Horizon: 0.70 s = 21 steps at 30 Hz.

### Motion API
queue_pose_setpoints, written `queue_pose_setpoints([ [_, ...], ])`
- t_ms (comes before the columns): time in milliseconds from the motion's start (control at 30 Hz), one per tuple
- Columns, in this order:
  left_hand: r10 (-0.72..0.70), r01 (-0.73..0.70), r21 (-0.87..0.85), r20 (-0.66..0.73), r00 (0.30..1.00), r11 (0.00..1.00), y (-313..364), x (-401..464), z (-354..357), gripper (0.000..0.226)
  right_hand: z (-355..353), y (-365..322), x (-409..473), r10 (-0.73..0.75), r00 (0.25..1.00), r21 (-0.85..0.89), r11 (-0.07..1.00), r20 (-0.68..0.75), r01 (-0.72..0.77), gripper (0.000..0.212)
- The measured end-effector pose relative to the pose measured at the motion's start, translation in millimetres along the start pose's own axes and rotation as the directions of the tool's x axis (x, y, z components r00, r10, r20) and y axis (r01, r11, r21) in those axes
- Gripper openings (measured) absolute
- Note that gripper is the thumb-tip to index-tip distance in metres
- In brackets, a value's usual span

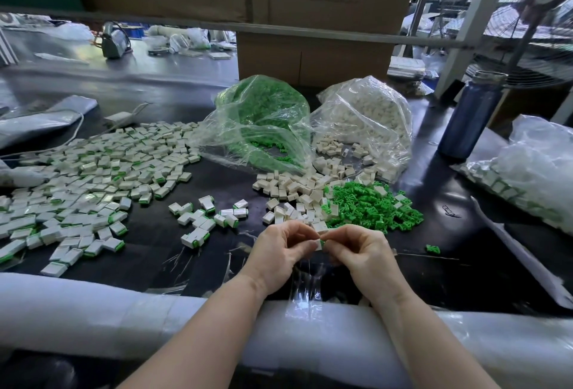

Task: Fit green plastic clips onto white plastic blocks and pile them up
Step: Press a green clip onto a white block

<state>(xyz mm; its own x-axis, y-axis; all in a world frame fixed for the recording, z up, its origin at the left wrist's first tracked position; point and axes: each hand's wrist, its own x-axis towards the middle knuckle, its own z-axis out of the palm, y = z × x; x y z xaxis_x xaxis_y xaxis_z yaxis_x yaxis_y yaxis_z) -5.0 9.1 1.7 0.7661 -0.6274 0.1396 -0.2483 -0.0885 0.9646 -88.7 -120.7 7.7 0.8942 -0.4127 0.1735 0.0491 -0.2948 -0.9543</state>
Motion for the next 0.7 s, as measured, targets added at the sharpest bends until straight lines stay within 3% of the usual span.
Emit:
queue_pose_setpoints([
  [400, 0.001, -0.005, 0.078, 0.050, 0.999, 0.997, 2.0, -2.2, 1.7, 0.025, -0.4, -0.4, 0.7, 0.051, 0.998, -0.007, 0.999, 0.040, -0.050, 0.017],
  [700, -0.009, -0.010, 0.178, 0.103, 0.995, 0.984, 6.0, -5.1, 0.1, 0.009, -2.6, -1.7, -0.4, 0.062, 0.993, 0.018, 0.998, 0.102, -0.064, 0.024],
])
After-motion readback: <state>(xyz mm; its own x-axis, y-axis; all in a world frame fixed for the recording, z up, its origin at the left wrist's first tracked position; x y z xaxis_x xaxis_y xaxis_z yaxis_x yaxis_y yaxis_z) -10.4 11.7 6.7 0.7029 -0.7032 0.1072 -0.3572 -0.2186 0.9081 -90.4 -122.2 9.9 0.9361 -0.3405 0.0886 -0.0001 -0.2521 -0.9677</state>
